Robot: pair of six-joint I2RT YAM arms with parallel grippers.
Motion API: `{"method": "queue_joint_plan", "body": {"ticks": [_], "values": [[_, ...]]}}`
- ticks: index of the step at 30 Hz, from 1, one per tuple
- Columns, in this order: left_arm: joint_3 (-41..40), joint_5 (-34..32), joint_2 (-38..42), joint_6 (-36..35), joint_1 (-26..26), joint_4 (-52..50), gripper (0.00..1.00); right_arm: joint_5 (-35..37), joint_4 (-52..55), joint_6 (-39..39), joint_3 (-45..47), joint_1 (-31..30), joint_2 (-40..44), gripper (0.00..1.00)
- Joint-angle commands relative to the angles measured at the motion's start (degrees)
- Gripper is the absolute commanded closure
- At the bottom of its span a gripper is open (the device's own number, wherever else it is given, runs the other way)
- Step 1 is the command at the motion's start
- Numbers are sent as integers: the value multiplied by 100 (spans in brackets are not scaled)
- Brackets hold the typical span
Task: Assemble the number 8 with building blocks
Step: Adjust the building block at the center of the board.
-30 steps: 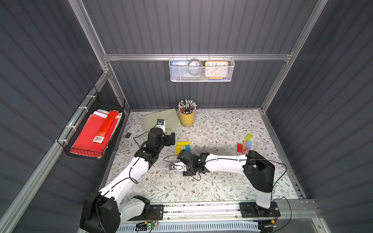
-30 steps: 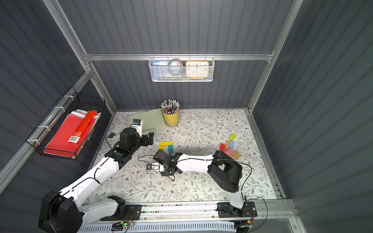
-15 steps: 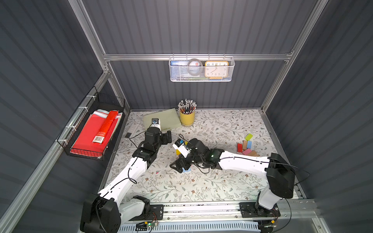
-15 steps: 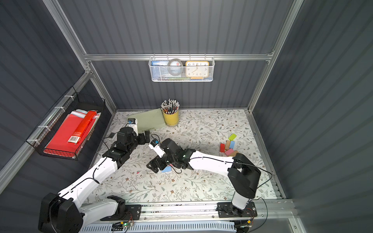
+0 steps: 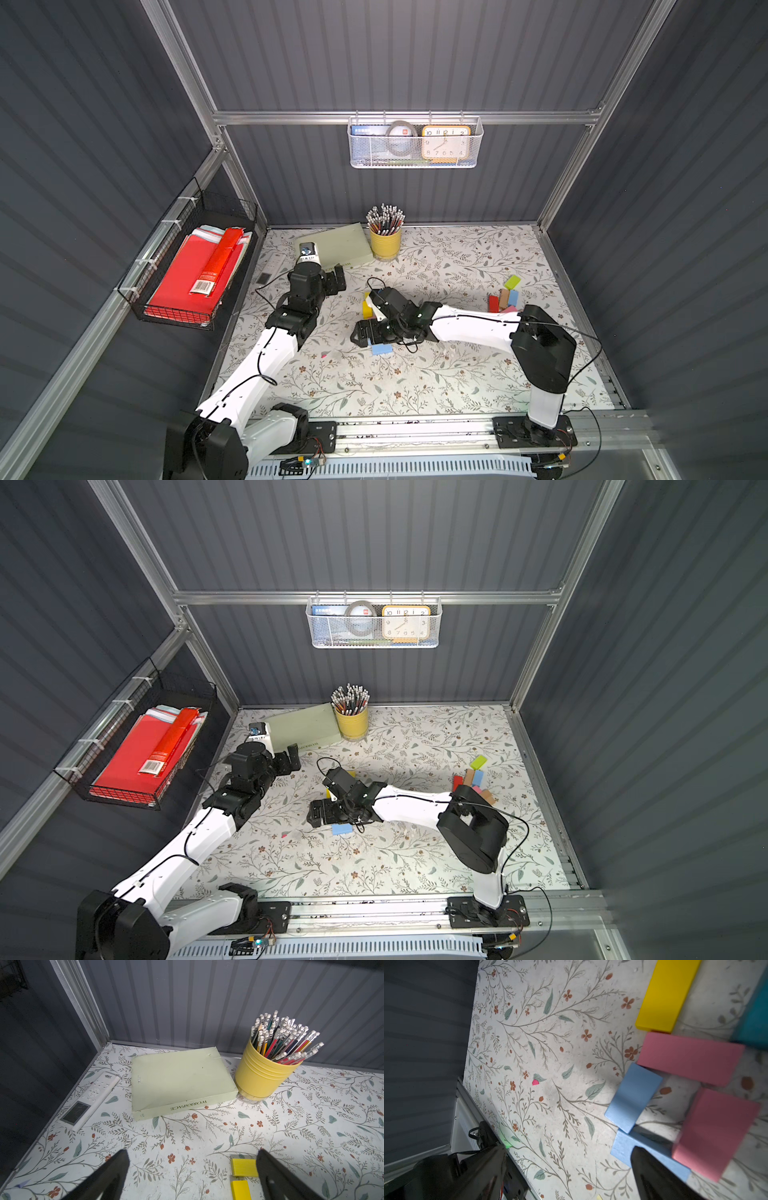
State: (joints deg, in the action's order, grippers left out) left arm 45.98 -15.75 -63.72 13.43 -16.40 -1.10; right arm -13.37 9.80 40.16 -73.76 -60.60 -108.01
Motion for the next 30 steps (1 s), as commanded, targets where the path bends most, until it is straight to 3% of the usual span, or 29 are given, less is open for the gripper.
{"method": "queue_joint_plan", "body": {"ticks": [1, 16, 30], "values": [[-86, -2, 108, 63, 32, -46, 1, 238, 226, 220, -194, -5, -177, 1], [-98, 66, 132, 10, 32, -39, 1, 761, 644, 92, -842, 14, -783, 1], [-99, 144, 116, -3, 32, -13, 1, 726, 470, 101, -953, 37, -1009, 1]]}}
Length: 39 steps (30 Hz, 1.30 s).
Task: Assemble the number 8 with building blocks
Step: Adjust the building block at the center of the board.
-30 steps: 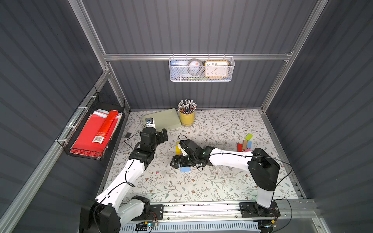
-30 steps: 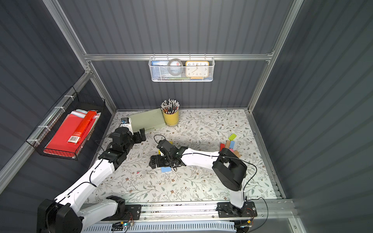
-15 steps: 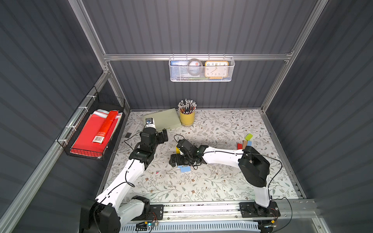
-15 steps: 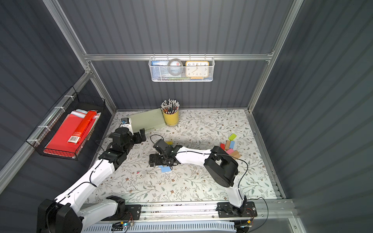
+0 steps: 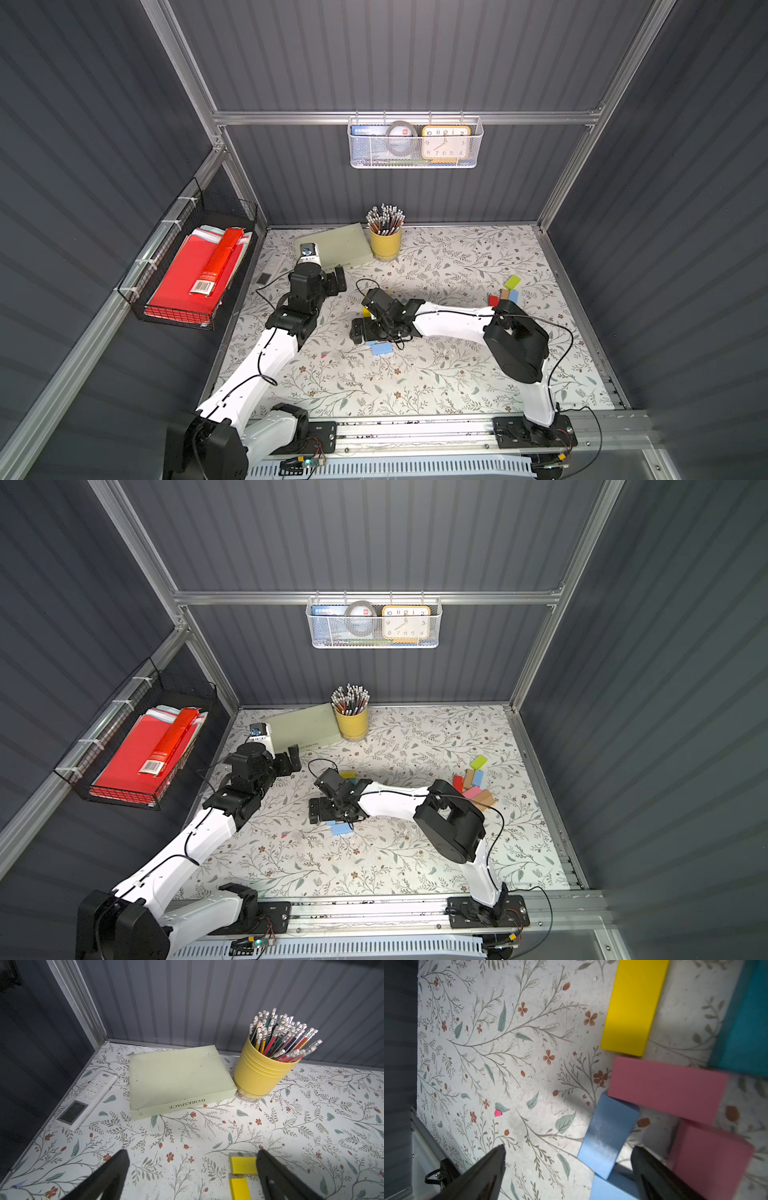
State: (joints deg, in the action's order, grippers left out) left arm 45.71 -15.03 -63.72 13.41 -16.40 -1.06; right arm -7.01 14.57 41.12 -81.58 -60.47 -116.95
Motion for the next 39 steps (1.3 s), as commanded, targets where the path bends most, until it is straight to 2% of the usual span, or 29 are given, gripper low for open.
{"method": "queue_joint_plan", "body": {"ticks": [1, 21, 39], "values": [[-72, 83, 123, -5, 32, -10, 1, 85, -1, -8, -197, 26, -138, 1], [-83, 121, 106, -24, 32, -8, 0, 112, 38, -87, -383, 44, -361, 1], [-87, 123, 99, -44, 33, -17, 1, -148, -164, -131, -376, 52, -456, 1]]}}
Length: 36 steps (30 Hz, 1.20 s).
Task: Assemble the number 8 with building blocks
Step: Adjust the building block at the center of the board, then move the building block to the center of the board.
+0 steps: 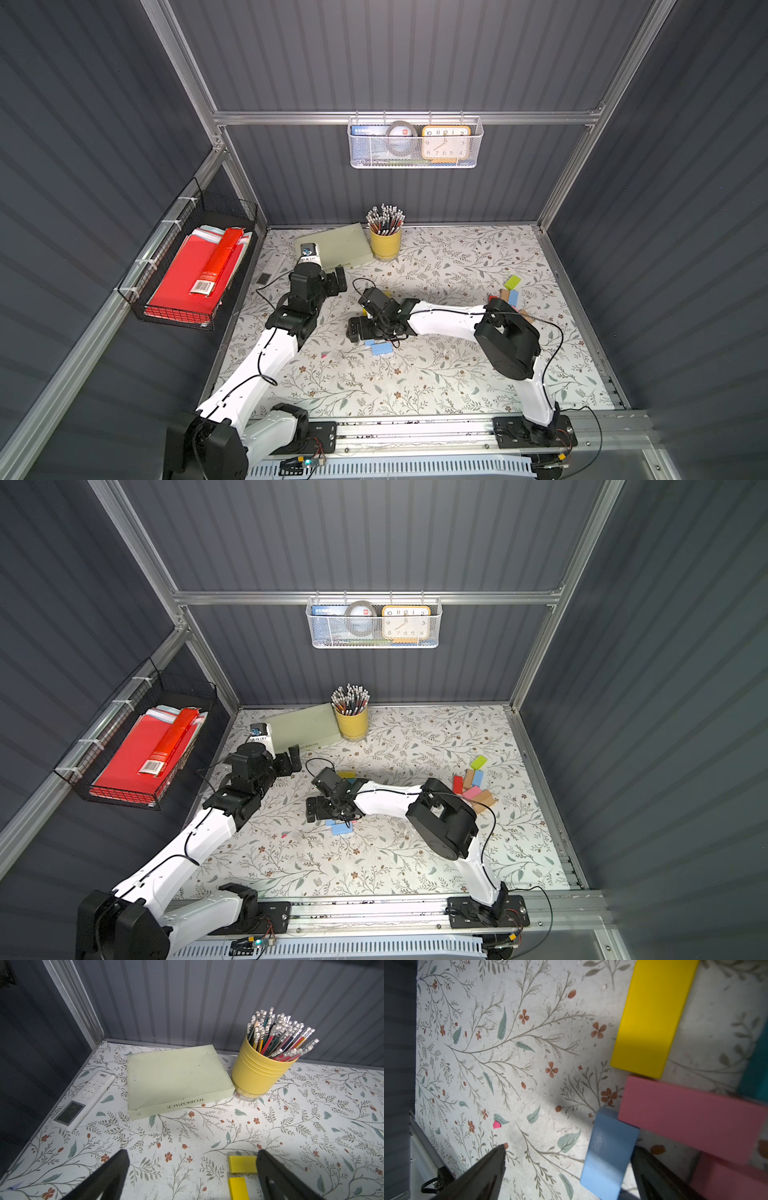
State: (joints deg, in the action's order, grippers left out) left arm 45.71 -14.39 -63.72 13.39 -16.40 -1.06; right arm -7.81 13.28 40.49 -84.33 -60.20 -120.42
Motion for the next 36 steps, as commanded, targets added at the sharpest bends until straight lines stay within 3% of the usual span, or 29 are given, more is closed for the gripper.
{"method": "queue_joint_plan", "body": {"ticks": [1, 10, 18, 21, 29, 36], "values": [[-89, 59, 106, -41, 32, -13, 1, -29, 1, -66, -117, 26, -116, 1], [-85, 59, 113, -39, 32, -16, 1, -54, 44, -82, -166, 30, 127, 1], [-188, 7, 383, -52, 32, 126, 0, 794, 499, -227, 222, 52, 1379, 1], [-121, 329, 322, -119, 32, 149, 1, 1196, 736, -370, 628, 234, 2089, 1], [556, 1983, -317, -620, -55, 152, 1, 1931, 918, -694, 2237, 1345, 4036, 2], [1594, 1966, -1484, -1212, -1303, -459, 1, 1986, 1424, -1025, 2947, 2696, 4869, 2]]}}
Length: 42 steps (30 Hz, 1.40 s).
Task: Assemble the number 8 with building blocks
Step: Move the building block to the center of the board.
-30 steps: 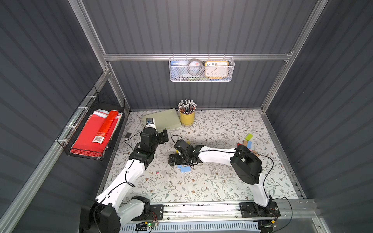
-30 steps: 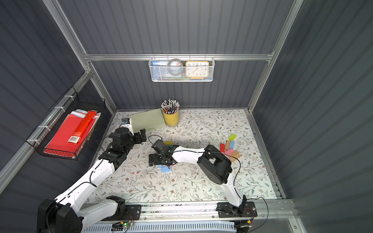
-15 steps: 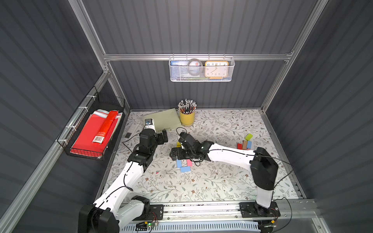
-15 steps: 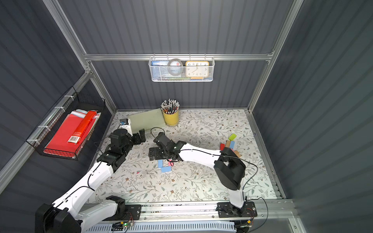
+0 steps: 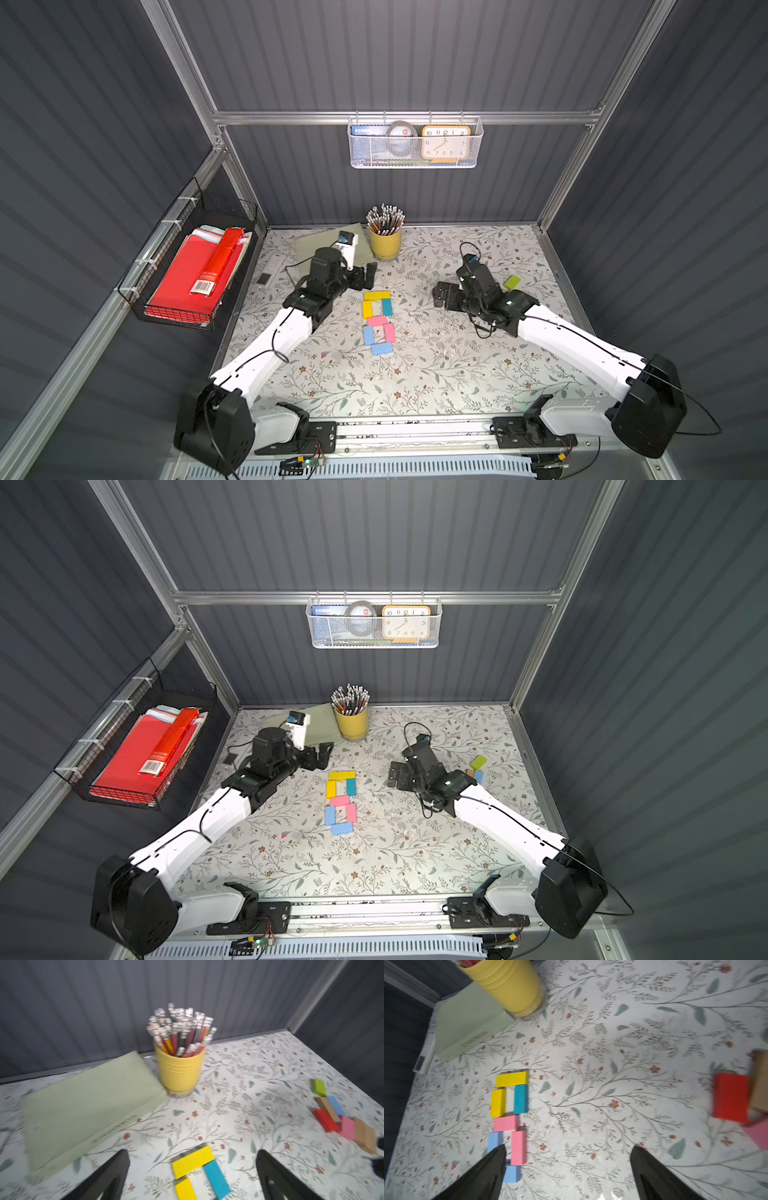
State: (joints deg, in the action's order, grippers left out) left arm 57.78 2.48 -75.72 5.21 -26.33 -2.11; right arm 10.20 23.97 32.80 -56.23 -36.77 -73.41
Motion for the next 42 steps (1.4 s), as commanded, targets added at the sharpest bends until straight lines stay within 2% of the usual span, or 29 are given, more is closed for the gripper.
{"method": "queue_joint_plan", "body": {"ticks": [1, 8, 13, 18, 22, 31, 38, 42], "values": [[563, 456, -493, -399, -406, -407, 2, 153, 395, -342, 212, 561, 242, 2], [1904, 602, -1839, -768, -1137, -786, 4, -371, 395, -559, 603, 2155, 577, 4], [2972, 490, -2848, -662, -1539, -1192, 4, -450, 501, -735, 622, 2883, 426, 8], [4111, -35, -3860, -144, -2078, -1604, 4, -724, 547, -934, 691, 3869, 313, 7], [5009, -209, -4658, 610, -2404, -1879, 6, -851, 404, -1045, 701, 4470, 486, 6], [6836, 71, -6205, 1472, -2840, -2355, 11, -951, 471, -1212, 596, 4578, 487, 7], [7275, 180, -6914, 2008, -2983, -2282, 15, -1322, 529, -1331, 543, 4585, 424, 7], [7482, 45, -7230, 2067, -3049, -2287, 16, -1378, 552, -1382, 516, 4585, 424, 8]]}}
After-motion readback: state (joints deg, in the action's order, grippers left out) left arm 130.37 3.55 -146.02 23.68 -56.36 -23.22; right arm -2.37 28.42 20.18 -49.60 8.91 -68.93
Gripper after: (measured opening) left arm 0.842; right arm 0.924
